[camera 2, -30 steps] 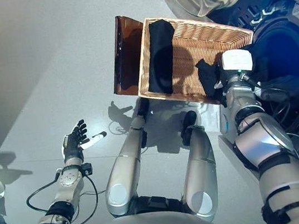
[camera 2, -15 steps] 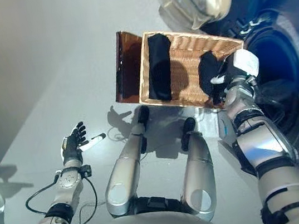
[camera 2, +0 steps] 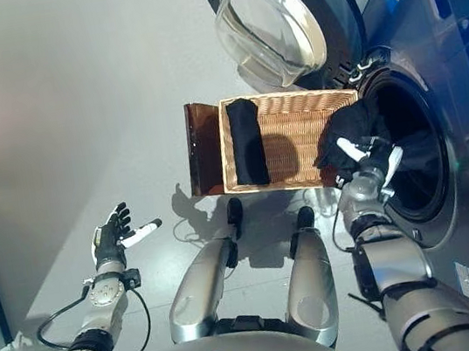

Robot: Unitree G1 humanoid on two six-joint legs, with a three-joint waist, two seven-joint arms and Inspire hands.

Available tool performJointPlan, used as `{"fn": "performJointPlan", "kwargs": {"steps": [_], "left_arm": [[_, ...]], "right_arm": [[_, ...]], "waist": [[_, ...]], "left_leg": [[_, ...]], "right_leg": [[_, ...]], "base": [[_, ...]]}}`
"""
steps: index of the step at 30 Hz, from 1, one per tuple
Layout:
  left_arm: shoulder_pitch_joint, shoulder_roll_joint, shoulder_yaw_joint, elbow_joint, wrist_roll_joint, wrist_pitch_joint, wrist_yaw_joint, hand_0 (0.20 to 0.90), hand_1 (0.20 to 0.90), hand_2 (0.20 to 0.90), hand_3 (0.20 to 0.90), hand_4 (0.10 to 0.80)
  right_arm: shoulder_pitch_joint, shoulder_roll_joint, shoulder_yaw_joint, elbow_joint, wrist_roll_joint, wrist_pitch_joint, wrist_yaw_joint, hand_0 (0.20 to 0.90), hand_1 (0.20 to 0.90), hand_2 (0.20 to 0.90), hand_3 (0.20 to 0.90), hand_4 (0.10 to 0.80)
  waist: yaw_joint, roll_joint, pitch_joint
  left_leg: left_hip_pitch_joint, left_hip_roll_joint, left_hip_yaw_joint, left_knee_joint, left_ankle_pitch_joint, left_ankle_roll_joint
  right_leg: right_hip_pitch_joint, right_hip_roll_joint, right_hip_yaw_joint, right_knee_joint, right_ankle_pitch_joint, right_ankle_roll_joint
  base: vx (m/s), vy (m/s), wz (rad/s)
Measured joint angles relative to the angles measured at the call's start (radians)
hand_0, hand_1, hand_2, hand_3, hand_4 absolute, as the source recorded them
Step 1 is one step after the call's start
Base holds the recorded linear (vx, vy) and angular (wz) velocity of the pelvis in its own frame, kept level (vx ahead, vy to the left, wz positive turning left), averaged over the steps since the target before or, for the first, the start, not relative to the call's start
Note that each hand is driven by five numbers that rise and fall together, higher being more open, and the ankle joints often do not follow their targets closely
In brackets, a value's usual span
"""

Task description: Pick up the clothes and place them into the washing machine

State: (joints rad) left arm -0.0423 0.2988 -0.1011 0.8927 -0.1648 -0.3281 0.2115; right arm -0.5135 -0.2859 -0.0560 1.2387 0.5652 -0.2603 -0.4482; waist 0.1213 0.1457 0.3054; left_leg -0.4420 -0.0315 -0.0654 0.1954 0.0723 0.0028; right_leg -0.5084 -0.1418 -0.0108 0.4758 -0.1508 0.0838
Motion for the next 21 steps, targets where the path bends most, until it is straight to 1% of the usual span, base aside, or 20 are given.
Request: {"fn": "performJointPlan", "kwargs": {"steps": [1,2,3,4,5,6,7,8,9,10,11,13,15,17,18,19,20,21], "left_arm": [[0.009,0.0,-0.005,-0.005,0.0,0.0,0.0,0.9,0.9,0.9,0.9,0.8],[0.013,0.0,-0.01,-0.006,0.0,0.0,0.0,0.9,0.9,0.9,0.9,0.8],[0.027,-0.005,-0.032,-0.019,0.0,-0.001,0.001,0.9,0.9,0.9,0.9,0.8],[0.038,-0.011,-0.036,-0.028,0.0,-0.005,0.001,0.9,0.9,0.9,0.9,0.8],[0.046,-0.024,-0.038,-0.031,0.0,-0.01,0.001,0.9,0.9,0.9,0.9,0.8],[0.052,-0.029,-0.04,-0.031,-0.001,-0.01,0.001,0.9,0.9,0.9,0.9,0.8],[0.058,-0.031,-0.052,-0.031,-0.001,-0.01,0.0,0.9,0.9,0.9,0.9,0.8],[0.061,-0.032,-0.059,-0.031,-0.002,-0.01,0.0,0.9,0.9,0.9,0.9,0.8],[0.073,-0.036,-0.069,-0.033,-0.002,-0.011,-0.005,0.9,0.9,0.9,0.9,0.8],[0.079,-0.042,-0.07,-0.033,-0.002,-0.011,-0.007,0.9,0.9,0.9,0.9,0.8],[0.096,-0.057,-0.07,-0.035,-0.011,-0.011,-0.013,0.9,0.9,0.9,0.9,0.8],[0.109,-0.078,-0.077,-0.034,-0.023,-0.011,-0.018,0.9,0.9,0.9,0.9,0.8],[0.111,-0.091,-0.077,-0.032,-0.028,-0.011,-0.021,0.9,0.9,0.9,0.9,0.8],[0.116,-0.091,-0.078,-0.034,-0.03,-0.019,-0.034,0.9,0.9,0.9,0.9,0.8],[0.117,-0.091,-0.081,-0.034,-0.031,-0.027,-0.04,0.9,0.9,0.9,0.9,0.8],[0.117,-0.09,-0.085,-0.035,-0.032,-0.03,-0.041,0.9,0.9,0.9,0.9,0.8],[0.117,-0.09,-0.087,-0.036,-0.032,-0.03,-0.042,0.9,0.9,0.9,0.9,0.8],[0.117,-0.091,-0.09,-0.036,-0.036,-0.03,-0.043,0.9,0.9,0.9,0.9,0.8]], "right_arm": [[0.012,0.033,-0.051,-0.044,0.092,-0.043,0.02,0.2,0.2,0.2,0.2,0.3],[0.014,0.043,-0.069,-0.059,0.121,-0.06,0.024,0.2,0.2,0.2,0.2,0.3],[0.017,0.058,-0.102,-0.067,0.212,-0.097,0.051,0.2,0.2,0.2,0.2,0.3],[0.016,0.066,-0.121,-0.07,0.258,-0.115,0.06,0.2,0.2,0.2,0.2,0.3],[0.016,0.073,-0.14,-0.07,0.321,-0.138,0.074,0.2,0.2,0.2,0.2,0.3],[0.015,0.079,-0.165,-0.081,0.383,-0.156,0.092,0.2,0.2,0.2,0.2,0.3],[0.011,0.091,-0.189,-0.089,0.455,-0.184,0.113,0.2,0.2,0.2,0.2,0.3],[0.011,0.092,-0.198,-0.09,0.482,-0.199,0.122,0.2,0.2,0.2,0.2,0.3],[0.006,0.098,-0.223,-0.092,0.549,-0.222,0.143,0.2,0.2,0.2,0.2,0.3],[0.005,0.099,-0.233,-0.098,0.58,-0.23,0.148,0.2,0.2,0.2,0.2,0.3],[0.005,0.103,-0.252,-0.12,0.628,-0.248,0.158,0.2,0.2,0.2,0.2,0.3],[-0.007,0.104,-0.314,-0.164,0.681,-0.273,0.167,0.2,0.2,0.2,0.2,0.3],[-0.022,0.091,-0.329,-0.168,0.696,-0.3,0.167,0.2,0.2,0.2,0.2,0.3],[-0.038,0.087,-0.346,-0.199,0.703,-0.324,0.158,0.2,0.2,0.2,0.2,0.3],[-0.058,0.073,-0.369,-0.228,0.703,-0.333,0.145,0.2,0.2,0.2,0.2,0.3],[-0.082,0.051,-0.376,-0.239,0.7,-0.346,0.138,0.2,0.2,0.2,0.2,0.3],[-0.093,0.036,-0.378,-0.247,0.7,-0.353,0.134,0.2,0.2,0.2,0.2,0.3],[-0.112,0.007,-0.378,-0.258,0.698,-0.358,0.121,0.2,0.2,0.2,0.2,0.3]], "waist": [[-0.004,0.011,-0.002],[-0.007,0.017,-0.002],[-0.008,0.041,-0.01],[-0.007,0.052,-0.014],[-0.002,0.07,-0.021],[-0.001,0.078,-0.026],[0.003,0.095,-0.028],[0.001,0.102,-0.03],[0.005,0.121,-0.038],[0.003,0.128,-0.043],[0.005,0.145,-0.054],[0.004,0.173,-0.061],[0.007,0.185,-0.069],[0.006,0.19,-0.073],[0.007,0.196,-0.077],[0.008,0.2,-0.08],[0.008,0.203,-0.083],[0.009,0.208,-0.087]], "left_leg": [[0.0,-0.001,0.009,-0.007,0.0,-0.001],[0.0,-0.001,0.011,-0.007,-0.001,-0.001],[0.0,-0.003,0.017,-0.006,-0.002,0.002],[-0.001,-0.003,0.018,-0.007,-0.002,0.003],[-0.001,-0.005,0.02,-0.008,-0.002,0.004],[-0.003,-0.006,0.022,-0.009,-0.002,0.005],[-0.005,-0.012,0.028,-0.011,-0.002,0.005],[-0.005,-0.013,0.027,-0.012,-0.003,0.006],[-0.005,-0.016,0.027,-0.018,-0.004,0.007],[-0.005,-0.016,0.025,-0.024,-0.003,0.008],[-0.009,-0.018,0.026,-0.027,0.0,0.005],[-0.009,-0.019,0.027,-0.032,0.001,0.006],[-0.009,-0.02,0.026,-0.036,0.005,0.012],[-0.005,-0.02,0.025,-0.039,0.008,0.011],[-0.003,-0.019,0.025,-0.042,0.008,0.011],[-0.003,-0.02,0.026,-0.041,0.008,0.011],[-0.002,-0.02,0.025,-0.042,0.008,0.011],[-0.002,-0.019,0.025,-0.042,0.008,0.011]], "right_leg": [[-0.008,0.0,0.011,0.001,0.0,0.0],[-0.009,0.001,0.013,0.002,0.001,0.0],[-0.01,-0.002,0.021,0.002,0.001,0.001],[-0.013,-0.004,0.023,0.002,0.002,0.001],[-0.015,-0.007,0.026,0.002,0.002,0.001],[-0.021,-0.008,0.028,0.004,0.001,0.001],[-0.025,-0.009,0.033,0.007,0.001,0.002],[-0.026,-0.009,0.032,0.008,0.0,0.003],[-0.029,-0.011,0.033,0.009,-0.001,0.005],[-0.033,-0.012,0.033,0.009,-0.002,0.006],[-0.041,-0.013,0.037,0.01,-0.003,0.008],[-0.042,-0.016,0.035,0.011,-0.005,0.013],[-0.044,-0.016,0.035,0.013,-0.006,0.016],[-0.044,-0.017,0.033,0.018,-0.005,0.024],[-0.044,-0.018,0.033,0.021,-0.012,0.017],[-0.046,-0.019,0.033,0.026,-0.011,0.025],[-0.046,-0.02,0.033,0.026,-0.015,0.02],[-0.046,-0.021,0.033,0.028,-0.015,0.024]], "base": [[-0.014,0.079,-0.11],[-0.014,0.071,-0.12],[-0.016,0.07,-0.08],[-0.011,0.063,-0.06],[-0.006,0.066,-0.05],[-0.004,0.065,-0.07],[0.003,0.065,-0.05],[0.004,0.054,-0.02],[0.006,0.031,0.02],[0.013,0.05,-0.02],[0.016,0.046,-0.01],[0.023,0.035,0.02],[0.024,0.027,0.04],[0.024,0.03,0.04],[0.0,0.0,0.0],[0.024,0.02,0.04],[0.0,0.0,0.0],[0.042,0.004,0.03]]}}
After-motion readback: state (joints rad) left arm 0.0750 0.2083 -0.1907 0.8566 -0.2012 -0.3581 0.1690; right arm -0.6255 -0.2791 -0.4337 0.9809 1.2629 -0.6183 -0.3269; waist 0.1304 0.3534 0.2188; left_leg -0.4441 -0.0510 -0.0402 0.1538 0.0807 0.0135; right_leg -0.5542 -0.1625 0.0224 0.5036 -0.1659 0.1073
